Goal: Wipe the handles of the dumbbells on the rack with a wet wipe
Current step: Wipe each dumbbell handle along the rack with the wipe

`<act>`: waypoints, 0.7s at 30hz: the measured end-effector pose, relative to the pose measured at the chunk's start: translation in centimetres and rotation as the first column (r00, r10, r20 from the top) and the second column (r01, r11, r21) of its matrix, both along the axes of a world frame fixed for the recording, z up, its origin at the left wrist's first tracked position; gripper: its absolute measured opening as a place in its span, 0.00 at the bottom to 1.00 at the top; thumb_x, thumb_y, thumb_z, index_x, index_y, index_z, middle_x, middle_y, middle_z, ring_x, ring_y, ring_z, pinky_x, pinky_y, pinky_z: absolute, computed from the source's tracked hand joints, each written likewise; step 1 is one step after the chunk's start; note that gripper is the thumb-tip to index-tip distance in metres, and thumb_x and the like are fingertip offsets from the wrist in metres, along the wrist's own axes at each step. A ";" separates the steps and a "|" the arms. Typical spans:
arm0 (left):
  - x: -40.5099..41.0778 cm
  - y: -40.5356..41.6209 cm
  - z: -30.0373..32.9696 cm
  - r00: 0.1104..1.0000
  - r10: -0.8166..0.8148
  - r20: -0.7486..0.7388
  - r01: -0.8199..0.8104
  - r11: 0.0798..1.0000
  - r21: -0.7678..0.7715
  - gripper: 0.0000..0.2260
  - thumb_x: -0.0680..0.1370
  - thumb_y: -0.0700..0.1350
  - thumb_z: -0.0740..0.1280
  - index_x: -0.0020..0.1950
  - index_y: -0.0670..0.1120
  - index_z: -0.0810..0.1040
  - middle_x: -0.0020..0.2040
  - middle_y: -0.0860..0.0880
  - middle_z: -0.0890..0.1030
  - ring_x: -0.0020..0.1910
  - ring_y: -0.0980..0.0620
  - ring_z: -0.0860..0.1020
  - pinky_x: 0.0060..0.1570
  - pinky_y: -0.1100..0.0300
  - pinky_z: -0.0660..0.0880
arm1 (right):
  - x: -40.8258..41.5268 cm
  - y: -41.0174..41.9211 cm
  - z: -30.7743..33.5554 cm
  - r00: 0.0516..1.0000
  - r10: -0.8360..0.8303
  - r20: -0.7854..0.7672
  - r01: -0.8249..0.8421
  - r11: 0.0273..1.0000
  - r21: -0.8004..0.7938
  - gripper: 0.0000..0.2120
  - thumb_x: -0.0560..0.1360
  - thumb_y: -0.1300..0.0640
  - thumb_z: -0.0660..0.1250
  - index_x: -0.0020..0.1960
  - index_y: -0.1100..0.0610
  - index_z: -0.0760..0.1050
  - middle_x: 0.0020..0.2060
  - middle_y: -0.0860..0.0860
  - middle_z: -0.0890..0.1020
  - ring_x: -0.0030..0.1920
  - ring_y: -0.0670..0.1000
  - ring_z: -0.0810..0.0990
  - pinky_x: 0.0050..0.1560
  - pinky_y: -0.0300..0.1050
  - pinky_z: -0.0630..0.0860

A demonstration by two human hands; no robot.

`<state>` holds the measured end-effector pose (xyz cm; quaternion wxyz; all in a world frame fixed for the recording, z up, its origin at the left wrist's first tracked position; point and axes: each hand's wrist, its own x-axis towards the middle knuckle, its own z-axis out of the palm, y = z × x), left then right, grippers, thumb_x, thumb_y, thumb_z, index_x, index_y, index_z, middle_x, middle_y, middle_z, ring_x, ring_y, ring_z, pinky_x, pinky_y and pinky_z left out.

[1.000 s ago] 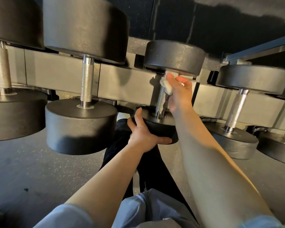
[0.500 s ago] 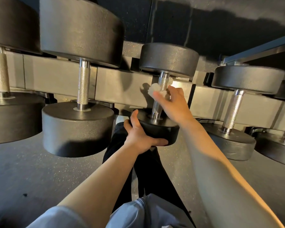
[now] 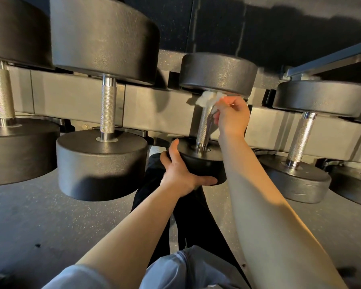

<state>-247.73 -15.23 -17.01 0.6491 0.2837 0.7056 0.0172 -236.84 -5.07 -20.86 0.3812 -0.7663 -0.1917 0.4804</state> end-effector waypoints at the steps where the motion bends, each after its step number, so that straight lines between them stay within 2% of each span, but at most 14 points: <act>1: 0.0 0.0 0.0 1.000 -0.004 -0.004 0.004 1.000 0.000 0.61 0.60 0.48 0.83 0.76 0.58 0.40 0.75 0.48 0.47 0.75 0.45 0.56 0.71 0.48 0.60 | 0.0 0.3 0.0 0.999 -0.033 -0.036 0.033 0.999 -0.002 0.13 0.73 0.68 0.65 0.35 0.53 0.72 0.28 0.51 0.76 0.26 0.47 0.70 0.27 0.38 0.68; 4: -0.1 0.1 0.0 1.000 -0.001 -0.004 0.001 1.000 -0.012 0.61 0.60 0.48 0.83 0.76 0.59 0.39 0.75 0.48 0.47 0.74 0.44 0.55 0.71 0.47 0.60 | 0.7 -0.2 -0.2 0.994 0.110 -0.012 -0.111 0.991 -0.072 0.13 0.72 0.67 0.65 0.35 0.51 0.71 0.32 0.53 0.74 0.30 0.49 0.69 0.29 0.40 0.65; 6: -0.1 0.1 -0.1 1.000 0.001 0.003 -0.001 1.000 -0.013 0.61 0.60 0.48 0.83 0.76 0.59 0.39 0.74 0.48 0.47 0.74 0.44 0.56 0.70 0.48 0.61 | 1.3 -1.2 0.0 0.956 0.293 0.008 -0.290 0.948 -0.131 0.13 0.71 0.64 0.67 0.35 0.50 0.69 0.34 0.51 0.75 0.33 0.49 0.69 0.33 0.42 0.66; 7: -0.1 0.1 0.0 1.000 0.000 0.007 0.000 1.000 -0.011 0.61 0.60 0.48 0.83 0.76 0.59 0.39 0.74 0.48 0.48 0.74 0.44 0.56 0.69 0.50 0.62 | 1.6 -1.7 0.2 0.903 0.428 0.027 -0.417 0.891 -0.177 0.13 0.71 0.64 0.68 0.35 0.50 0.68 0.36 0.50 0.75 0.35 0.50 0.71 0.35 0.42 0.67; 8: -0.1 0.1 0.1 1.000 -0.002 0.011 0.002 1.000 -0.006 0.60 0.61 0.48 0.82 0.76 0.58 0.40 0.74 0.48 0.48 0.73 0.44 0.57 0.68 0.52 0.63 | 2.0 -2.1 0.6 0.812 0.582 0.044 -0.556 0.794 -0.245 0.12 0.71 0.63 0.68 0.37 0.51 0.69 0.37 0.49 0.75 0.38 0.50 0.72 0.37 0.42 0.68; 10: -0.1 0.1 0.1 1.000 -0.008 0.013 0.008 1.000 0.008 0.59 0.62 0.47 0.82 0.76 0.58 0.40 0.73 0.48 0.50 0.72 0.44 0.58 0.64 0.55 0.64 | 2.4 -3.0 1.3 0.554 0.831 0.051 -0.744 0.521 -0.418 0.08 0.73 0.62 0.67 0.40 0.51 0.70 0.40 0.48 0.75 0.42 0.50 0.74 0.38 0.41 0.69; 11: -0.2 0.1 0.0 1.000 -0.013 0.012 0.013 1.000 0.007 0.59 0.62 0.47 0.82 0.76 0.58 0.40 0.73 0.48 0.49 0.72 0.44 0.58 0.65 0.55 0.65 | 2.5 -3.3 1.5 0.439 0.897 0.059 -0.774 0.410 -0.482 0.06 0.73 0.61 0.65 0.41 0.52 0.71 0.41 0.48 0.75 0.43 0.50 0.74 0.37 0.40 0.69; 12: -0.2 0.1 0.0 1.000 -0.017 0.012 0.017 1.000 0.001 0.59 0.62 0.47 0.82 0.76 0.58 0.40 0.73 0.48 0.49 0.72 0.44 0.58 0.65 0.54 0.65 | 2.6 -3.5 1.5 0.389 0.918 0.080 -0.773 0.372 -0.514 0.04 0.74 0.61 0.65 0.43 0.52 0.72 0.42 0.49 0.76 0.44 0.51 0.74 0.37 0.40 0.69; 13: -0.2 0.1 0.0 1.000 -0.020 0.008 0.020 1.000 -0.002 0.59 0.61 0.48 0.82 0.76 0.58 0.40 0.73 0.48 0.49 0.72 0.44 0.58 0.66 0.53 0.65 | 2.6 -3.5 1.5 0.391 0.915 0.103 -0.763 0.385 -0.519 0.04 0.74 0.61 0.64 0.45 0.53 0.73 0.43 0.50 0.76 0.44 0.51 0.75 0.38 0.41 0.70; 14: -0.2 0.1 0.0 1.000 -0.021 0.002 0.021 1.000 0.000 0.59 0.61 0.48 0.82 0.76 0.58 0.40 0.73 0.48 0.48 0.72 0.44 0.58 0.67 0.53 0.64 | 2.7 -3.4 1.4 0.484 0.869 0.106 -0.738 0.470 -0.484 0.04 0.75 0.62 0.64 0.45 0.53 0.73 0.44 0.50 0.77 0.44 0.52 0.77 0.40 0.43 0.73; 16: -0.2 0.0 -0.1 1.000 -0.021 0.000 0.021 1.000 -0.002 0.60 0.60 0.48 0.83 0.76 0.59 0.40 0.74 0.48 0.49 0.73 0.44 0.58 0.69 0.51 0.63 | 2.5 -3.0 1.3 0.813 0.582 0.021 -0.538 0.765 -0.355 0.06 0.76 0.64 0.63 0.46 0.54 0.72 0.44 0.52 0.78 0.41 0.52 0.80 0.37 0.43 0.78; 17: -0.2 0.0 -0.2 1.000 -0.018 0.001 0.018 1.000 -0.005 0.61 0.60 0.48 0.83 0.76 0.59 0.40 0.74 0.48 0.48 0.73 0.44 0.58 0.70 0.50 0.62 | 2.3 -2.4 1.2 0.914 0.405 -0.005 -0.388 0.871 -0.300 0.07 0.77 0.66 0.61 0.46 0.54 0.72 0.44 0.51 0.78 0.40 0.50 0.79 0.35 0.40 0.77; 19: -0.1 0.1 -0.3 1.000 -0.012 -0.001 0.012 1.000 -0.012 0.61 0.59 0.49 0.83 0.76 0.59 0.39 0.74 0.48 0.48 0.73 0.43 0.57 0.71 0.48 0.61 | 1.6 -0.8 1.3 0.967 0.253 0.028 -0.239 0.941 -0.242 0.10 0.76 0.68 0.59 0.45 0.53 0.72 0.41 0.47 0.75 0.41 0.45 0.75 0.36 0.35 0.71; 21: 0.0 0.1 -0.3 1.000 -0.011 -0.010 0.011 1.000 -0.024 0.62 0.59 0.49 0.83 0.76 0.59 0.39 0.75 0.48 0.47 0.74 0.44 0.56 0.71 0.47 0.60 | 0.5 0.4 1.3 0.987 0.160 0.030 -0.151 0.969 -0.194 0.12 0.75 0.67 0.59 0.39 0.52 0.70 0.37 0.46 0.72 0.38 0.43 0.71 0.36 0.36 0.66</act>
